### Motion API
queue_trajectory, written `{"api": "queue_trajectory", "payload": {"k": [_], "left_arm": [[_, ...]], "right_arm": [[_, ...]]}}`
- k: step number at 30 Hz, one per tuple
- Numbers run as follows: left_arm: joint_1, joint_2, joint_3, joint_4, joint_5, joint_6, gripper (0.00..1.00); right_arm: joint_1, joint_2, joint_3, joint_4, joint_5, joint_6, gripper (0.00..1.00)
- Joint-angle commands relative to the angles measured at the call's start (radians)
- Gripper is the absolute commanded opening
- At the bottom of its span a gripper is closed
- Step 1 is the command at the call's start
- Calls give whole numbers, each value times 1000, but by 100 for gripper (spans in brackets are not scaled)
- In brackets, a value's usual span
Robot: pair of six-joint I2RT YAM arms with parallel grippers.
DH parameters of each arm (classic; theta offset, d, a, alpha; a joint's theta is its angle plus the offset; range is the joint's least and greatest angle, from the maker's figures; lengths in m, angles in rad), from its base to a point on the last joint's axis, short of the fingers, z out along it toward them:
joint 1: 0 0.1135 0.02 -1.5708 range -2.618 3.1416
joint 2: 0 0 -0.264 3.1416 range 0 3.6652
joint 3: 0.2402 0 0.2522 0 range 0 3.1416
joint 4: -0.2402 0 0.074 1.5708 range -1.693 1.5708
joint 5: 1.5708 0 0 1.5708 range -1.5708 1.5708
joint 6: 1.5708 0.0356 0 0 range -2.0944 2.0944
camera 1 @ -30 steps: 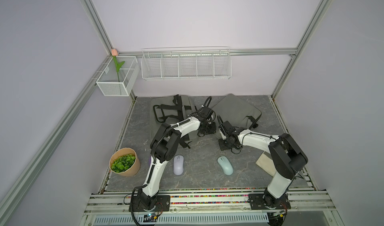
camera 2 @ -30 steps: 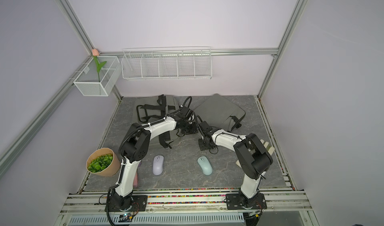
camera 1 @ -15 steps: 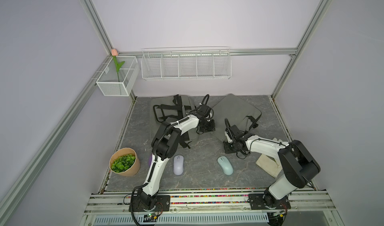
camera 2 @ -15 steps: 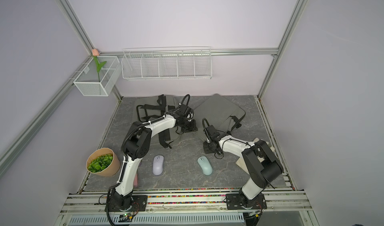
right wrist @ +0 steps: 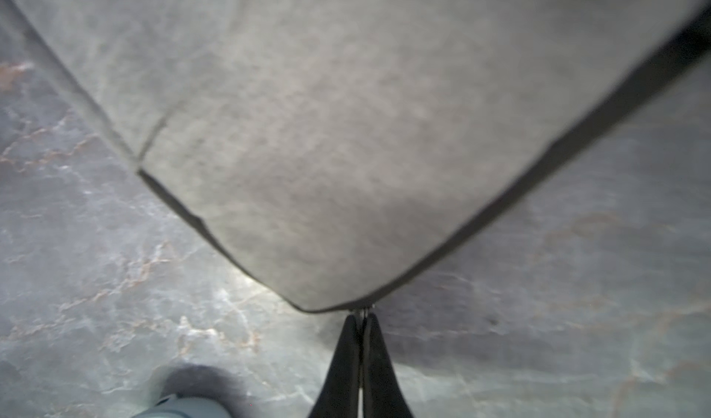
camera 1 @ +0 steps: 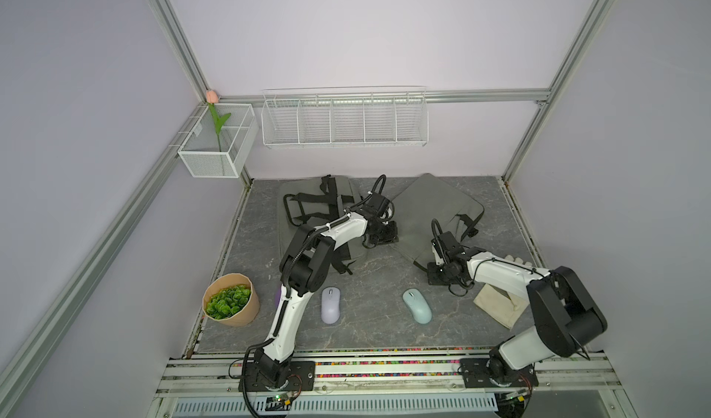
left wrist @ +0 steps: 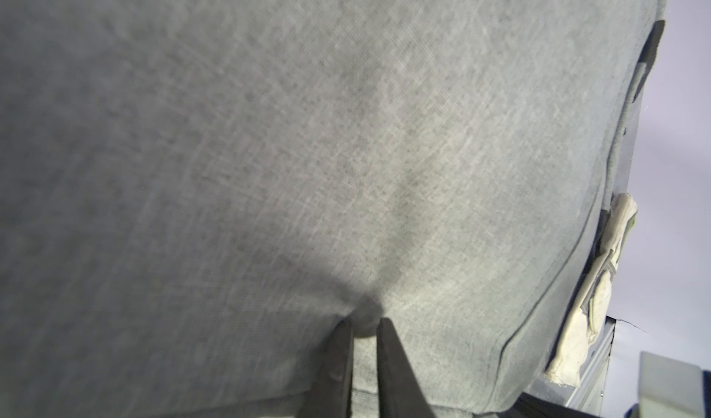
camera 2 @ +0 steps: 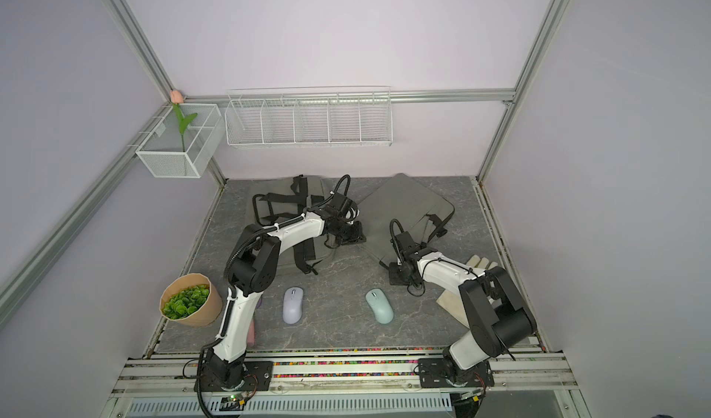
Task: Put the mouse into the laptop bag
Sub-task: Unzip the zipper on the zippered laptop bag.
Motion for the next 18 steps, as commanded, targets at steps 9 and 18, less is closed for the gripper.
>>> {"api": "queue_trajectory", "payload": {"k": [9, 18], "left_arm": [[14, 220, 197, -153, -123, 59, 17], [36, 387, 521, -317, -139, 121, 17]], "right_arm": [[72, -211, -24, -135, -14, 21, 6], [177, -17, 37, 16, -126, 69, 6]]}}
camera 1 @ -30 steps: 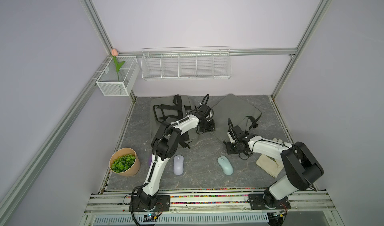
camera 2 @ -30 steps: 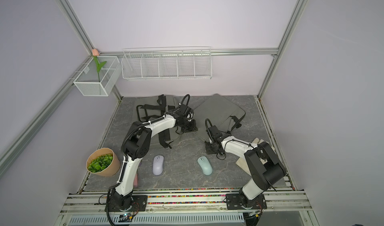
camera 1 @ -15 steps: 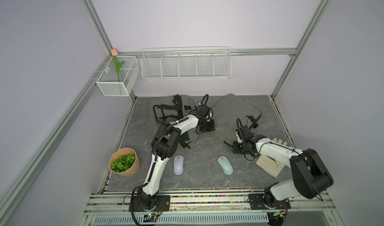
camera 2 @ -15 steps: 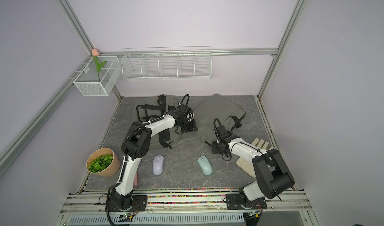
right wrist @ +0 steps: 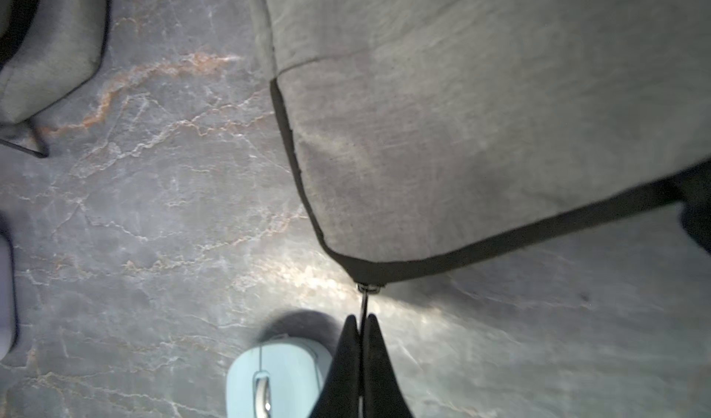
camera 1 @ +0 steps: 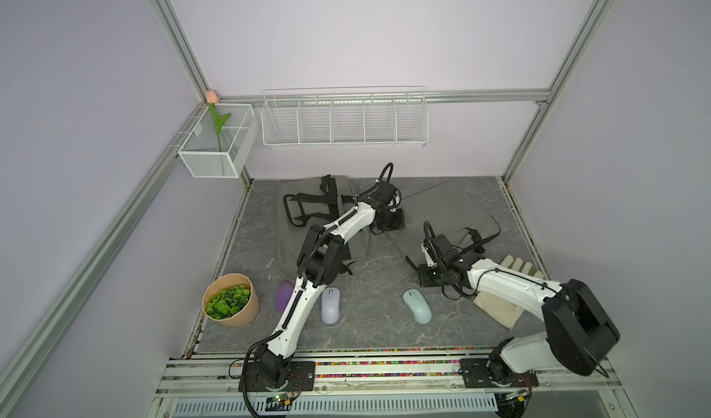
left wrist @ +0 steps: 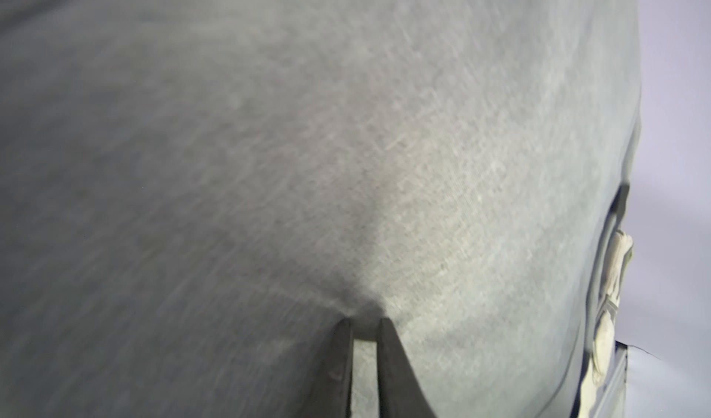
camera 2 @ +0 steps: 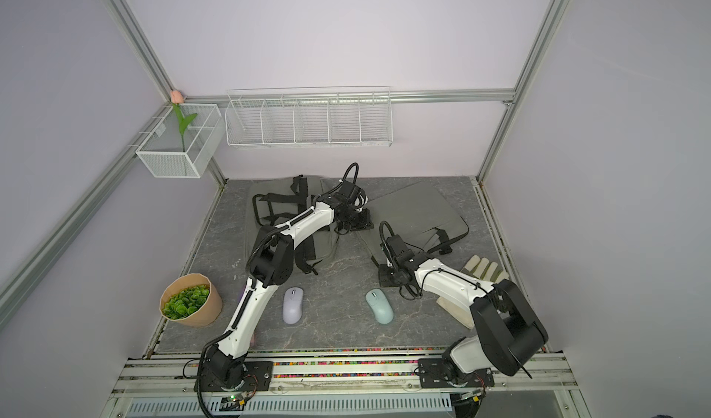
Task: Put the mouse into the laptop bag
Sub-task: Unzip the zipper on the zippered laptop bag.
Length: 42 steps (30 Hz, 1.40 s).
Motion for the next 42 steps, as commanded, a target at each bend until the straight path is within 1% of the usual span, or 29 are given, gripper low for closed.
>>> {"api": "queue_trajectory", "payload": {"k": [1, 3, 6, 11, 14, 16, 18, 21, 26, 30, 37, 39, 42], "left_arm": [[32, 129, 57, -154, -139, 53, 17], [35, 125, 73, -168, -141, 61, 17], [34, 67, 19, -162, -127, 64, 17], [12, -131, -223, -62, -112, 45, 17], [-25, -227, -330, -25, -110, 39, 17], [-53, -264, -385, 1, -96, 33, 18], [-71, -276, -426, 19, -75, 20, 18], [-78, -278, -481, 73, -73, -9, 18], [-78, -245, -448, 70, -40, -19, 18], [-71, -200, -455, 52, -71, -21, 17], [5, -241, -712, 194, -85, -109, 15], [21, -245, -740, 205, -89, -112, 15], [31, -230, -747, 215, -75, -109, 15]], "right_arm": [[27, 72, 31, 3, -118, 32, 7], [24, 111, 49, 11, -110, 29, 6], [1, 143, 41, 15, -99, 21, 6], [-28, 147, -14, 34, -77, 33, 6], [-36, 155, -17, 44, -78, 32, 6], [-36, 174, 4, 37, -86, 9, 6], [-36, 188, 21, 26, -87, 3, 7], [-37, 197, 36, 29, -92, -6, 6], [-37, 195, 48, 19, -89, -16, 6], [-52, 174, 30, 6, -81, -11, 6], [-168, 79, -44, -38, -93, -13, 6], [-192, 54, -49, -63, -86, -14, 6], [-225, 24, -55, -94, -66, -19, 6]]}}
